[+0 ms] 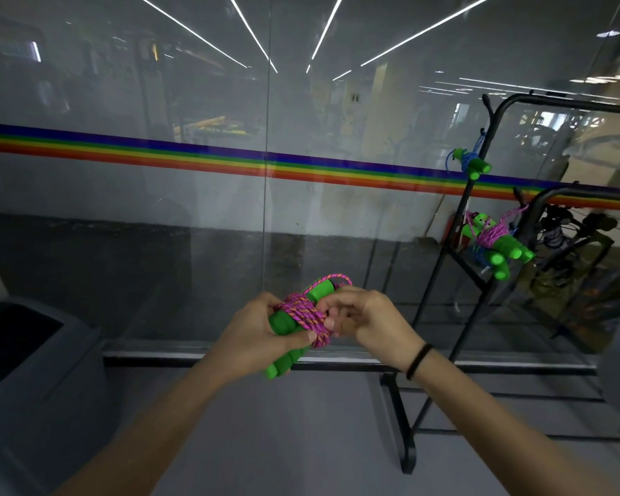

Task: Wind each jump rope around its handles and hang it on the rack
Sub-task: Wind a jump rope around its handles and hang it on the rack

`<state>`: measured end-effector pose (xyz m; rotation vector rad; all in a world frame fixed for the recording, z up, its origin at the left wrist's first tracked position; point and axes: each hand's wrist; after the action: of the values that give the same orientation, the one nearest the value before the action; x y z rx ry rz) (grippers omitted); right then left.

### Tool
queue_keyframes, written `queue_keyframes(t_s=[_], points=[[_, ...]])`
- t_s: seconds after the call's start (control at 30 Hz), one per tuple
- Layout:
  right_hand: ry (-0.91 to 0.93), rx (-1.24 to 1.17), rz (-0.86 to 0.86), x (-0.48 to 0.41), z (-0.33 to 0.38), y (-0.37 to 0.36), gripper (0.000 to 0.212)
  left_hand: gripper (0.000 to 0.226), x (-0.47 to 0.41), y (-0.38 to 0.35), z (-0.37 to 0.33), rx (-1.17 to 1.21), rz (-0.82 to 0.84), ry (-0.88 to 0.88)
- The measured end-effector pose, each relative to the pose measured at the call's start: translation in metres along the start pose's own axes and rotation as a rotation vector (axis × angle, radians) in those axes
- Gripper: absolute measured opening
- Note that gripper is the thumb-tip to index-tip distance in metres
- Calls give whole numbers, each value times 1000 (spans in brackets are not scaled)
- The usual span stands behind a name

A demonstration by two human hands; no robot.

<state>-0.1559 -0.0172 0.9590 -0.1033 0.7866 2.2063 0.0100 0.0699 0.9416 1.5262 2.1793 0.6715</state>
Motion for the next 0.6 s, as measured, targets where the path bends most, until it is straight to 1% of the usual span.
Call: queue_keyframes(t_s=[0.07,0.13,0.23,0.37,0.47,0.53,0.6], points=[[-4,70,35,3,2,-2,16,59,-1,3,1,-32,36,-22],[32,208,69,6,2,-5,10,60,-1,4,4,-75,53,-49],[80,366,142,12,3,-11,11,64,0,3,5,-152,74,-87],[47,548,189,17,7,-16,10,49,3,1,6,-131,90,-97],[-4,532,116,17,11,-19,9,51,5,1,6,-149,77,-134],[-62,419,39,15,11,-18,6,49,5,1,5,-196,61,-160],[-135,286,-13,15,11,-17,14,51,6,2,6,-242,65,-154]])
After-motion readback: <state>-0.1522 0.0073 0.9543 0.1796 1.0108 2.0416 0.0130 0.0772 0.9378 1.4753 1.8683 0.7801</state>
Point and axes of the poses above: each hand's wrist, its own x-axis away from the middle knuckle, its own y-axis out of the back of the hand, z = x × y, and after that the axes turned 10 degrees about -x, right-handed
